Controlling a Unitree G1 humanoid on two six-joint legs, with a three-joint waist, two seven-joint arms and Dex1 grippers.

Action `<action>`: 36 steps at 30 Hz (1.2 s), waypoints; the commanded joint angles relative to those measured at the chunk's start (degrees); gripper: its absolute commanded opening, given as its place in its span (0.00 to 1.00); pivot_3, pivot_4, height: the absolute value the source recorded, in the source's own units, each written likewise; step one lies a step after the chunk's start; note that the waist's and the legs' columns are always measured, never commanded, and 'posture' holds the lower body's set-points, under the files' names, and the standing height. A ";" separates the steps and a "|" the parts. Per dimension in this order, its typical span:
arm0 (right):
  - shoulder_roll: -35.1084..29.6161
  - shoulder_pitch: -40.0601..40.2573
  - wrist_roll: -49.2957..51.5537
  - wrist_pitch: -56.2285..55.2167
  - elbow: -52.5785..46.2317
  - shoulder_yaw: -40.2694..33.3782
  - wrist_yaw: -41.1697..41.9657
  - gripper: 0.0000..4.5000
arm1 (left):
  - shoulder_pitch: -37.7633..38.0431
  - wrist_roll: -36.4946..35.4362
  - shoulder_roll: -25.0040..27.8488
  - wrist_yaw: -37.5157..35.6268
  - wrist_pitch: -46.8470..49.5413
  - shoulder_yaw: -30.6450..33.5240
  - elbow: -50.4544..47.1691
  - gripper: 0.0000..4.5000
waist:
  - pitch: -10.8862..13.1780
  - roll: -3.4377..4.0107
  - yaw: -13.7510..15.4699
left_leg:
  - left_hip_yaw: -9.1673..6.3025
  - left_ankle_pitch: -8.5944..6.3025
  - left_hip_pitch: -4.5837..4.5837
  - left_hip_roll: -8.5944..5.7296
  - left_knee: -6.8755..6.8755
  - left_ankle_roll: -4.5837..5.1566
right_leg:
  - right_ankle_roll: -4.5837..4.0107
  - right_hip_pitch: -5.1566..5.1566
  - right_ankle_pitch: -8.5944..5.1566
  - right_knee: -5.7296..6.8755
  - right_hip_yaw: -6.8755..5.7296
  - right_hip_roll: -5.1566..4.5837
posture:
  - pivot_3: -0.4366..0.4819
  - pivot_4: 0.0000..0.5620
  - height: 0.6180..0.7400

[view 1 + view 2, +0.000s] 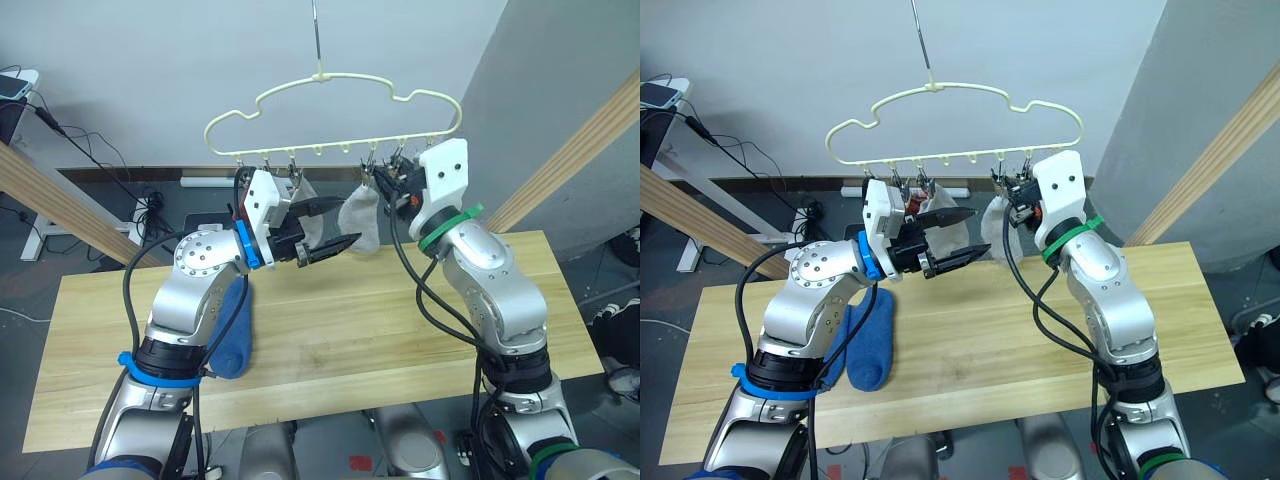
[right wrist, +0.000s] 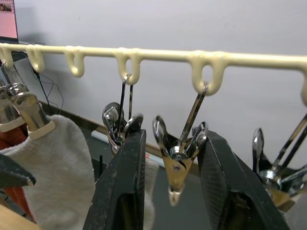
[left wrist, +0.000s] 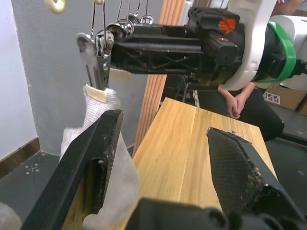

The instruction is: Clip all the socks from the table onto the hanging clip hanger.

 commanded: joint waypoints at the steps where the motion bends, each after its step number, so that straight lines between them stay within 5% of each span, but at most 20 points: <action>1: 0.47 -1.01 -0.09 -2.07 -0.98 0.44 0.79 0.35 | 0.06 -0.14 -0.23 0.35 -0.67 -0.12 -2.25 0.71 | 0.00 0.00 0.02 | 0.00 0.00 0.00 0.00 0.00 0.00 | 0.00 0.00 0.00 0.00 0.00 0.00 | 0.18 0.58 0.93; 14: 1.46 -1.65 -0.90 -3.80 0.50 0.49 1.13 0.35 | 1.00 0.05 -0.01 0.33 -0.71 -0.10 -2.30 0.71 | 0.00 0.00 0.06 | -0.01 0.00 0.00 0.00 0.01 0.00 | -0.01 0.00 0.00 0.03 -0.01 0.00 | 0.18 0.58 0.93; 21: 1.73 -1.79 -1.39 -4.34 1.01 0.02 0.77 0.01 | 2.64 1.38 -0.07 2.61 -1.22 0.53 -2.36 0.71 | 0.00 0.00 0.06 | -0.02 0.00 0.00 0.00 0.02 0.00 | -0.01 0.00 0.01 0.06 -0.01 0.00 | 0.18 0.57 0.93; 29: 1.58 -1.87 -1.39 -4.82 1.18 -0.54 1.05 0.01 | 14.99 8.52 -0.55 17.71 0.00 4.83 -7.17 0.71 | -0.01 0.01 -0.02 | -0.02 0.00 0.01 0.03 0.01 0.00 | -0.01 -0.01 0.01 0.06 0.00 -0.01 | 0.18 0.57 0.93; 33: 1.47 -1.89 -1.26 -4.76 1.14 -0.69 1.33 0.01 | 23.32 11.06 -1.90 25.07 4.59 6.65 -8.06 0.96 | -0.01 0.01 0.00 | -0.03 0.00 0.01 0.02 0.02 0.00 | -0.01 -0.01 0.01 0.11 0.00 -0.03 | 0.19 0.57 0.93; 36: 1.21 -1.92 -1.06 -4.49 1.07 -0.79 1.70 0.01 | 27.43 12.37 -5.87 32.75 6.89 9.29 -7.29 1.00 | -0.01 0.01 0.09 | -0.02 0.00 0.01 0.00 0.05 0.01 | -0.01 0.00 0.01 0.13 0.00 -0.07 | 0.19 0.58 0.93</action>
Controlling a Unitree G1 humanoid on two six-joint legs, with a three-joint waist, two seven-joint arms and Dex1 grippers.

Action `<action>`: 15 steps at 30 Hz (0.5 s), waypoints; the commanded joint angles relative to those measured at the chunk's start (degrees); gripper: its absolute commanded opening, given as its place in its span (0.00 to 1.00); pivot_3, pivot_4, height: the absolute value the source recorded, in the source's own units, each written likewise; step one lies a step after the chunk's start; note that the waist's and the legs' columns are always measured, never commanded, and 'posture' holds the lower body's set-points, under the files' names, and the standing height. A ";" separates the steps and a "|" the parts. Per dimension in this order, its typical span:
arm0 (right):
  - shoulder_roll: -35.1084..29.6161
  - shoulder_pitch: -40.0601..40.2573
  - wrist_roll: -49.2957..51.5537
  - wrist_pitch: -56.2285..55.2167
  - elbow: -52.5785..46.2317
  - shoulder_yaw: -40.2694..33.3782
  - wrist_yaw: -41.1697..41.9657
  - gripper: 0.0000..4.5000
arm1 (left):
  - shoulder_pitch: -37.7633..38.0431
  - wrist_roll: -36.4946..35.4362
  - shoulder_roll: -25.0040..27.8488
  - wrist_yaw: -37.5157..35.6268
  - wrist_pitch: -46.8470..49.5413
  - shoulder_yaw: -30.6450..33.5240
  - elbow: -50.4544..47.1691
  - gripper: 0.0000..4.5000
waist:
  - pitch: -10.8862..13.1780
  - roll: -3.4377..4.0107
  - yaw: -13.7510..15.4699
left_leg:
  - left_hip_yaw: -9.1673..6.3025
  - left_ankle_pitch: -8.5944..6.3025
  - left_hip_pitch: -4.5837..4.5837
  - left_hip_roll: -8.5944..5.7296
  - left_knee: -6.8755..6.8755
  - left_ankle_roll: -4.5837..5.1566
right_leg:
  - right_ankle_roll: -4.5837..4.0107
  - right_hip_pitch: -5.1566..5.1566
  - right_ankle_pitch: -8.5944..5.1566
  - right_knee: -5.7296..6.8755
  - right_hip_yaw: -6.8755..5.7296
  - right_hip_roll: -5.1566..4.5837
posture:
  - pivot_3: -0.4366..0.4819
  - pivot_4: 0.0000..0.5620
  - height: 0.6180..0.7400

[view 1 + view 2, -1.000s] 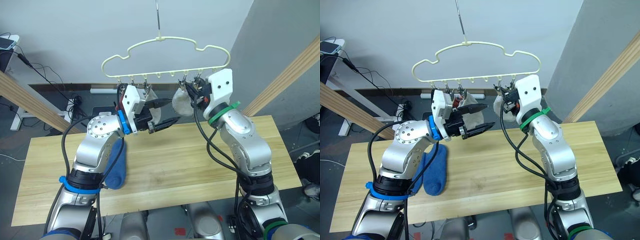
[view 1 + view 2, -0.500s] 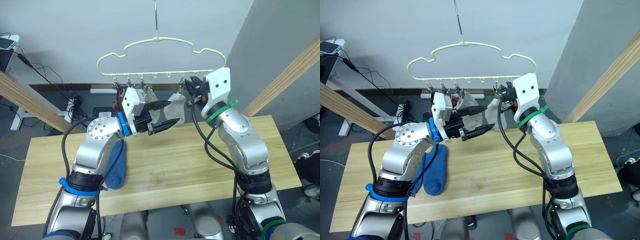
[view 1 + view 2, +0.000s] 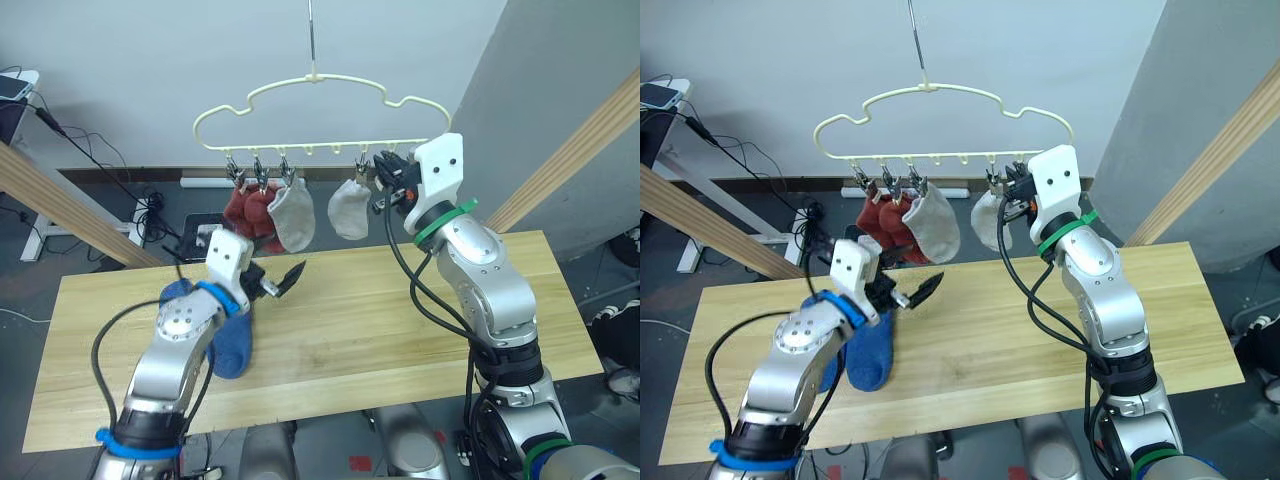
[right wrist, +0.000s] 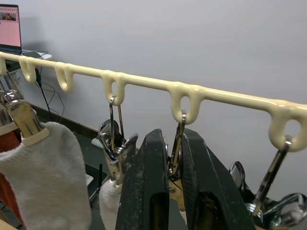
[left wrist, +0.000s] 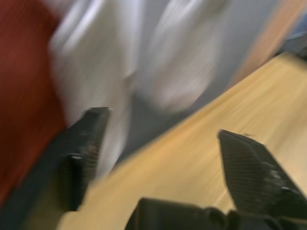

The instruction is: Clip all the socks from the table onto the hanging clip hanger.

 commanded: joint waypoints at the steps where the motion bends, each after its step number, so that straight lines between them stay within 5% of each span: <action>1: -0.20 -0.69 0.45 -0.86 -1.81 -0.60 0.70 0.01 | 2.58 1.91 -3.50 8.68 2.41 3.08 -0.61 1.00 | 0.00 -0.01 0.16 | -0.02 0.00 0.00 0.00 0.00 0.00 | 0.00 0.00 0.00 0.00 -0.01 0.00 | 0.19 0.58 0.93; 15: -0.49 -1.02 0.73 0.41 -2.37 -0.44 1.63 0.01 | 2.01 2.24 -7.56 15.80 11.03 4.88 9.18 1.00 | -0.01 -0.02 0.27 | -0.08 0.01 0.09 -0.03 0.05 0.00 | 0.00 0.00 0.00 0.30 -0.03 0.04 | 0.19 0.59 0.93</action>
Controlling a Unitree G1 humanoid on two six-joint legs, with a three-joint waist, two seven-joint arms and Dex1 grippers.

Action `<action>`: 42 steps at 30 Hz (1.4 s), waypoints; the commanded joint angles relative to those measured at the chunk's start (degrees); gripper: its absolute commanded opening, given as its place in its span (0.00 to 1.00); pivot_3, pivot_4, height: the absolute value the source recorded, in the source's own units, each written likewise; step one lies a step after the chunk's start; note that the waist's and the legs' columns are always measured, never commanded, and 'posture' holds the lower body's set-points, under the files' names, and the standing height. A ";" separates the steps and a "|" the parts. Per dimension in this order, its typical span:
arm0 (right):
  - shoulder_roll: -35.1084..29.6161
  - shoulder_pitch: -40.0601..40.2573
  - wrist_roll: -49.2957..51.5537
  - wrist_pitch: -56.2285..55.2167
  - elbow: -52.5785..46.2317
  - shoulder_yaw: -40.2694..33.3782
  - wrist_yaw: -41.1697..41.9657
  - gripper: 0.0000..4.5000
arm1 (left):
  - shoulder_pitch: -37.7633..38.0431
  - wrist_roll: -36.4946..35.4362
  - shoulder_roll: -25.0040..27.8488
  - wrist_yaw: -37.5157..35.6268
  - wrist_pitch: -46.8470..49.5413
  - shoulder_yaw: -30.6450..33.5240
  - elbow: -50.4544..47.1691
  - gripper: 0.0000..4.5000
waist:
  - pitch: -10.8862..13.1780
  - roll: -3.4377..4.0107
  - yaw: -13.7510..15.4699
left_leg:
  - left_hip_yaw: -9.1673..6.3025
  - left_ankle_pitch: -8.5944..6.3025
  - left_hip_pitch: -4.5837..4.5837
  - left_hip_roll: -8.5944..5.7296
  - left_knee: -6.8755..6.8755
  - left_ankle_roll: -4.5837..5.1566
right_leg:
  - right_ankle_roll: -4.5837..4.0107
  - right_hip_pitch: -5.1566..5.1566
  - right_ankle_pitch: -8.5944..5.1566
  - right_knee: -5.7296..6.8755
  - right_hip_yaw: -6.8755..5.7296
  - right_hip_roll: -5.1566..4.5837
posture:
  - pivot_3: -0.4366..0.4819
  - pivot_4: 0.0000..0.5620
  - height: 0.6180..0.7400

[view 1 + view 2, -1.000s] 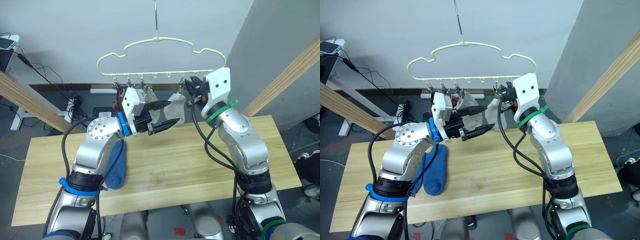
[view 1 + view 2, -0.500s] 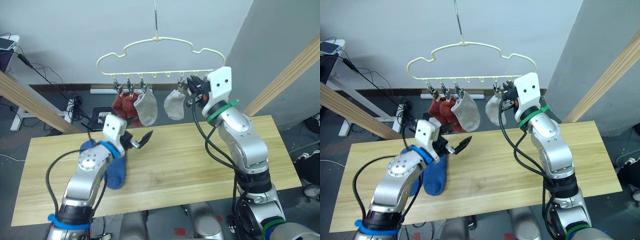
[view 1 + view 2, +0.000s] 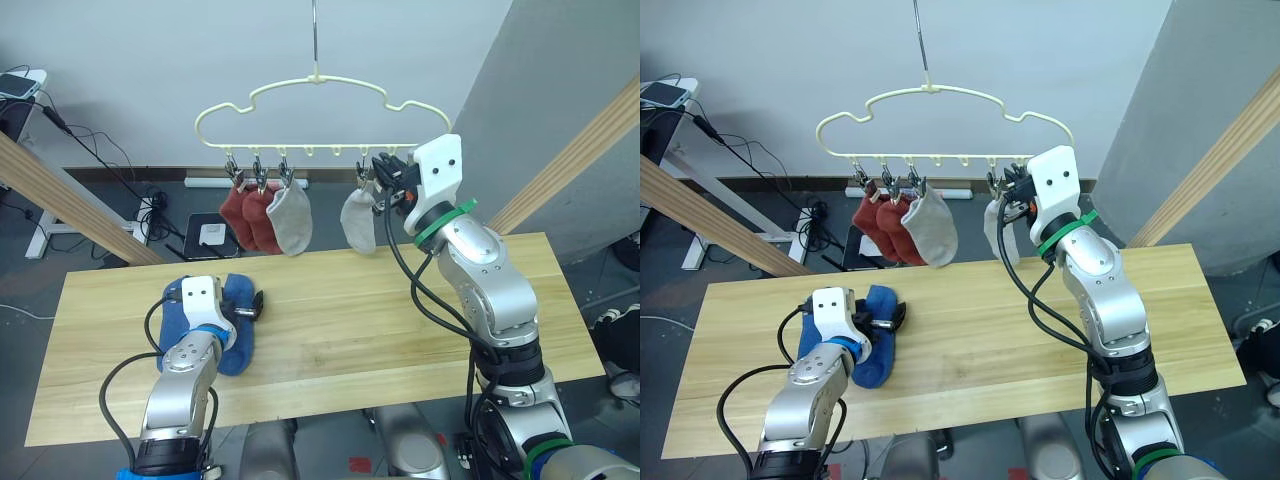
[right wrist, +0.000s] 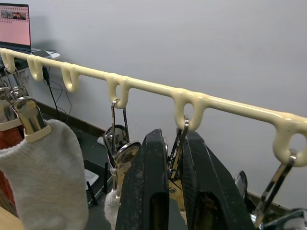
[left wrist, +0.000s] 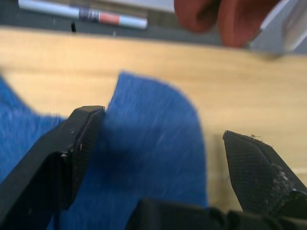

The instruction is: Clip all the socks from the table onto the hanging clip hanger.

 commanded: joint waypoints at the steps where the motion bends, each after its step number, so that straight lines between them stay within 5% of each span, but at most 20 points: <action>1: -0.18 -1.03 0.38 -0.16 -2.37 -0.47 0.38 0.01 | 0.32 0.60 -0.01 0.67 1.98 -0.49 1.26 1.00 | 0.00 0.00 0.00 | 0.00 0.00 0.00 0.00 0.00 0.00 | 0.00 0.00 0.00 0.01 0.00 0.00 | 0.19 0.59 0.93; 5: -0.13 -1.07 0.32 -0.01 -2.47 -0.42 0.32 0.01 | 0.11 0.50 -0.19 1.12 3.46 -0.38 1.97 1.00 | 0.00 0.00 -0.04 | 0.02 0.00 0.04 0.00 0.00 0.00 | 0.00 0.00 0.00 0.04 0.01 0.00 | 0.18 0.59 0.93; 17: 0.09 -1.20 0.25 0.11 -2.68 -0.52 -0.03 0.01 | 0.60 1.87 2.89 -1.76 1.87 -2.07 1.65 0.20 | -0.01 0.00 -0.18 | 0.03 0.01 0.07 0.01 0.00 -0.01 | 0.00 0.01 0.00 0.06 0.03 0.00 | 0.18 0.59 0.93; 20: 0.17 -1.18 0.19 0.06 -2.71 -0.51 -0.13 0.01 | 0.49 2.96 5.92 -6.70 -5.08 -4.77 1.22 0.01 | -0.01 0.00 -0.20 | 0.03 0.01 0.07 0.01 0.00 -0.01 | 0.00 0.01 0.00 0.06 0.03 0.00 | 0.18 0.59 0.93; 24: 0.11 -1.33 0.27 0.22 -2.82 -0.79 -0.18 0.01 | -1.50 4.66 10.88 -16.57 -20.07 -10.46 0.69 0.00 | -0.01 0.00 -0.04 | 0.06 0.01 0.06 0.01 -0.04 -0.02 | 0.00 -0.02 0.00 0.02 0.03 -0.02 | 0.17 0.60 0.93; 30: 0.14 -1.60 0.83 1.30 -3.68 -1.45 -0.33 0.01 | -13.88 3.26 9.68 -27.44 -37.35 -16.01 3.95 0.00 | -0.01 0.00 0.96 | 0.11 0.01 0.00 -0.01 -0.03 -0.01 | 0.00 -0.02 0.00 -0.09 0.03 -0.06 | 0.16 0.60 0.93; 42: 0.94 -2.02 2.64 4.79 -6.10 -2.34 -0.50 0.01 | -23.43 11.42 3.19 -21.28 -52.17 -18.51 14.45 0.00 | -0.01 0.00 -0.34 | 0.16 -0.01 -0.10 0.01 -0.07 0.02 | 0.00 -0.01 0.00 -0.36 0.07 -0.03 | 0.13 0.60 0.93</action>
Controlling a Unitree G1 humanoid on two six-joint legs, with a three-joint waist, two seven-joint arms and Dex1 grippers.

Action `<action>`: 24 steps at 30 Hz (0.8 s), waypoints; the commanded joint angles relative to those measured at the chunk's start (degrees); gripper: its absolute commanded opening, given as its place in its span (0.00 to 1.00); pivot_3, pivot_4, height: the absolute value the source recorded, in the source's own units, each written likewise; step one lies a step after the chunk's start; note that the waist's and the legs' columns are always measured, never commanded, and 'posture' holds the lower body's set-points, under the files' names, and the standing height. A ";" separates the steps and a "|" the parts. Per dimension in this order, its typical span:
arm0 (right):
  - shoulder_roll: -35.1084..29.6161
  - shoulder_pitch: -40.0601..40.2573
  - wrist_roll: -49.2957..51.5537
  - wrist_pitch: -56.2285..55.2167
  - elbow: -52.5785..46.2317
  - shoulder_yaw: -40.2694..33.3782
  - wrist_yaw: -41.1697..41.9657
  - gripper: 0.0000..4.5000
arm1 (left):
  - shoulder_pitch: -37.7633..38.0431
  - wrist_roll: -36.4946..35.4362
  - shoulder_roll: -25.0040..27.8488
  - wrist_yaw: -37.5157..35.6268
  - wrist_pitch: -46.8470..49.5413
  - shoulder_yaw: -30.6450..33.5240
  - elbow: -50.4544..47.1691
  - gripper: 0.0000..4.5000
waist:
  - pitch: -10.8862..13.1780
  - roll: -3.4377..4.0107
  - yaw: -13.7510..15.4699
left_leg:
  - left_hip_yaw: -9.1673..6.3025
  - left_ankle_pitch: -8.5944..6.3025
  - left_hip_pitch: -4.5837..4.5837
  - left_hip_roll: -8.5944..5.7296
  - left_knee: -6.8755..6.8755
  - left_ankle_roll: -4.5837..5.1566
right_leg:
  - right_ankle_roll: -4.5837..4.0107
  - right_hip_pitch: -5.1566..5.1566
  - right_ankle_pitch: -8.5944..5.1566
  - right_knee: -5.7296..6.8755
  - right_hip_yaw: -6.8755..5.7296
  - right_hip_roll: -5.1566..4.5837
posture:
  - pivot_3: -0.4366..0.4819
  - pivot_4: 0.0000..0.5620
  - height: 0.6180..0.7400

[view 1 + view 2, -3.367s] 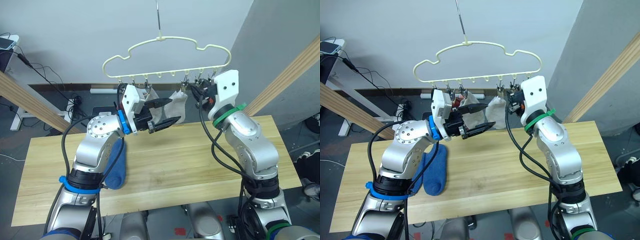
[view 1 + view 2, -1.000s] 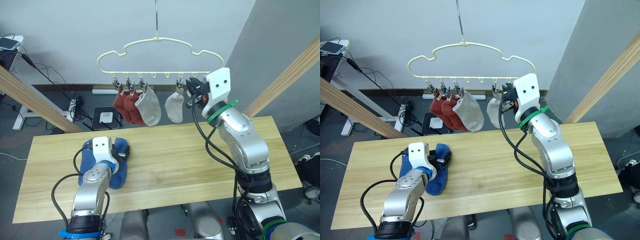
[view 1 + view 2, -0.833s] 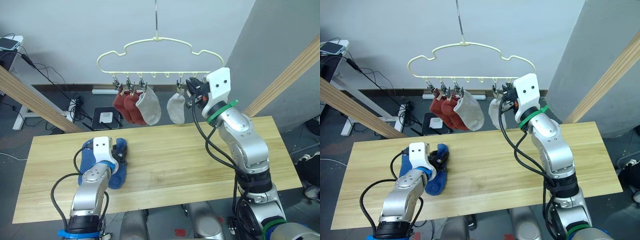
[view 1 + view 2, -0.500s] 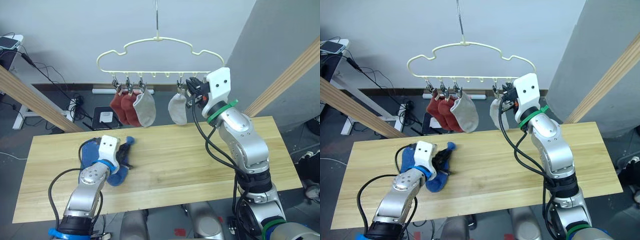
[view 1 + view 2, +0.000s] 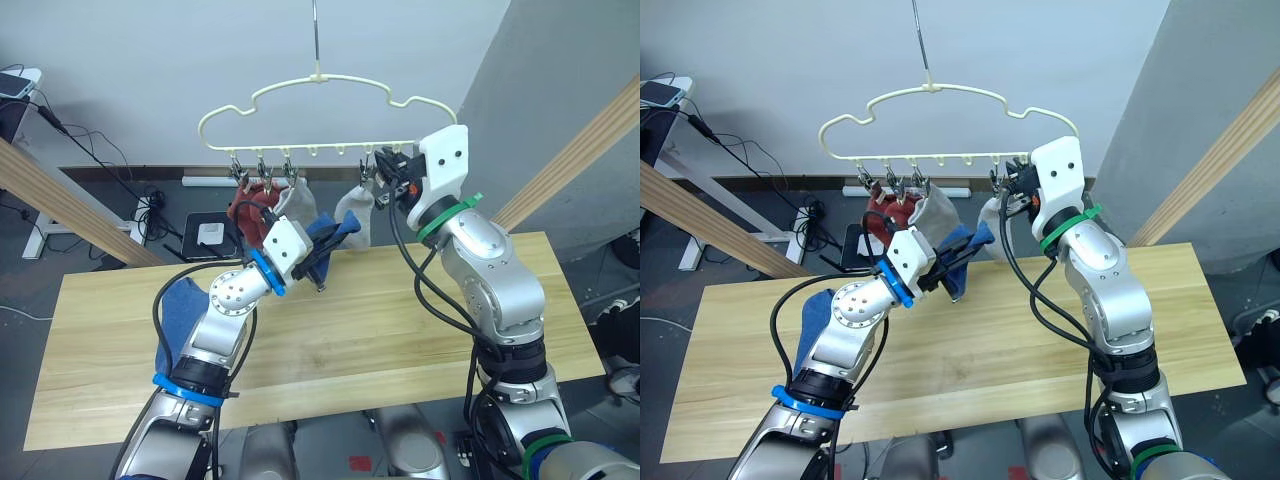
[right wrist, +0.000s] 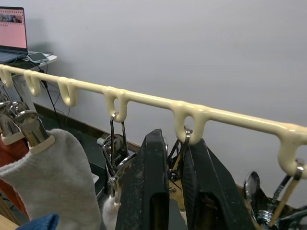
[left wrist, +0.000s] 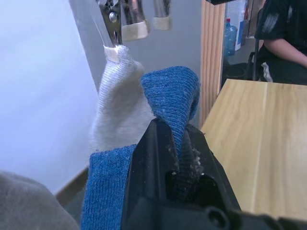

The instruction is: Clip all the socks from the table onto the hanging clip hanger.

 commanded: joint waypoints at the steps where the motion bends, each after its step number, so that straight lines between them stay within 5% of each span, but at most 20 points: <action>1: 0.71 -0.57 1.84 0.81 -3.82 -0.85 0.00 0.01 | -1.69 2.60 -1.49 2.65 -2.82 -1.05 0.56 0.00 | 0.00 0.00 -0.03 | -0.02 0.00 0.00 0.00 0.00 0.00 | 0.00 0.00 0.00 0.00 -0.02 0.00 | 0.13 0.60 0.93; 24: 1.35 -0.86 6.12 5.17 -6.04 -1.33 -0.24 0.01 | -6.68 5.52 -3.51 1.54 -0.97 -4.31 2.82 0.00 | 0.00 0.00 -0.22 | -0.03 0.00 0.00 0.00 0.00 0.00 | 0.01 0.01 0.00 -0.01 -0.03 0.03 | 0.12 0.59 0.93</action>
